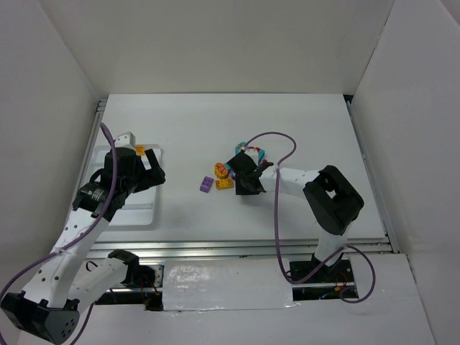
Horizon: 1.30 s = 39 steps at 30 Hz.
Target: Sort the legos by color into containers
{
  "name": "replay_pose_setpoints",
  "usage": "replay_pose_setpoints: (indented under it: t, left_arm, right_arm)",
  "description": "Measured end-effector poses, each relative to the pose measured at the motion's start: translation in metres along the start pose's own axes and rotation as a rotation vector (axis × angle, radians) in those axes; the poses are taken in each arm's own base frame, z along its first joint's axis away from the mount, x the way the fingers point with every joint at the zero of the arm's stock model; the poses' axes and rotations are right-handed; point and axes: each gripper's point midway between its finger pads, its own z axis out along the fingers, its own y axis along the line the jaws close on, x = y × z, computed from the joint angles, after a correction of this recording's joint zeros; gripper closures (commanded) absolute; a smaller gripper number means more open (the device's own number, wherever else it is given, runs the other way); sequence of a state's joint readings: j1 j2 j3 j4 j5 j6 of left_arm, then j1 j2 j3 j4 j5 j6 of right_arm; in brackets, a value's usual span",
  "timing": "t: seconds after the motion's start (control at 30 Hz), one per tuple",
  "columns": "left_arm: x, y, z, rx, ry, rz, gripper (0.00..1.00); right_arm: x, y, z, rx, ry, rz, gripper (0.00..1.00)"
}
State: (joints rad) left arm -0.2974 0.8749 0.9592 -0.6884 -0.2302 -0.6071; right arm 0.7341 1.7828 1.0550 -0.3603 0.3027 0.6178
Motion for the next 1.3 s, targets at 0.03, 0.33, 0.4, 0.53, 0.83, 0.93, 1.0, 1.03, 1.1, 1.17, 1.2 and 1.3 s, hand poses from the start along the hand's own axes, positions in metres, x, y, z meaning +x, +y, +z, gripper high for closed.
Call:
replay_pose_setpoints:
  t: [0.03, 0.33, 0.4, 0.53, 0.83, 0.93, 1.0, 1.03, 1.1, 1.17, 1.2, 1.3]
  left_arm:
    - [0.0, 0.0, 0.0, 0.001, 0.0, 0.001, 0.01]
    - [0.007, -0.012, 0.002, 0.062, 0.043, 0.005, 0.01]
    - [0.01, -0.022, 0.002, 0.111, 0.068, 0.002, 0.01]
    - [0.015, -0.045, 0.003, 0.226, 0.122, -0.003, 0.0]
    - [0.052, -0.108, 0.001, 0.591, 0.338, -0.048, 0.01]
    - [0.073, -0.118, -0.001, 0.676, 0.437, -0.072, 0.01]
    - [0.083, -0.124, -0.006, 0.718, 0.482, -0.083, 0.02]
    - [0.085, -0.127, -0.008, 0.738, 0.495, -0.083, 0.03]
    - [0.088, -0.133, -0.014, 0.776, 0.512, -0.084, 0.04]
    - [0.09, -0.138, -0.018, 0.805, 0.517, -0.075, 0.05]
    - [0.09, -0.14, -0.019, 0.815, 0.517, -0.073, 0.06]
    - [0.091, -0.145, -0.023, 0.836, 0.523, -0.072, 0.09]
  right_arm:
    - [0.0, 0.001, 0.0, -0.001, -0.002, -0.006, 1.0]
    - [0.014, 0.031, -0.032, -0.056, -0.08, -0.214, 1.0]
    - [0.02, 0.05, -0.059, -0.131, -0.129, -0.305, 1.0]
    - [0.026, 0.092, -0.126, -0.375, -0.256, -0.448, 1.0]
    - [0.023, 0.109, -0.206, -0.739, -0.446, -0.547, 1.0]
    - [0.024, 0.115, -0.211, -0.779, -0.458, -0.578, 1.0]
    - [0.025, 0.116, -0.213, -0.789, -0.46, -0.592, 1.0]
    - [0.026, 0.116, -0.212, -0.79, -0.46, -0.598, 1.0]
    - [0.027, 0.117, -0.211, -0.786, -0.459, -0.612, 1.0]
    - [0.027, 0.118, -0.208, -0.78, -0.453, -0.622, 1.0]
    - [0.027, 0.119, -0.206, -0.775, -0.448, -0.627, 1.0]
    - [0.027, 0.124, -0.203, -0.765, -0.436, -0.642, 1.0]
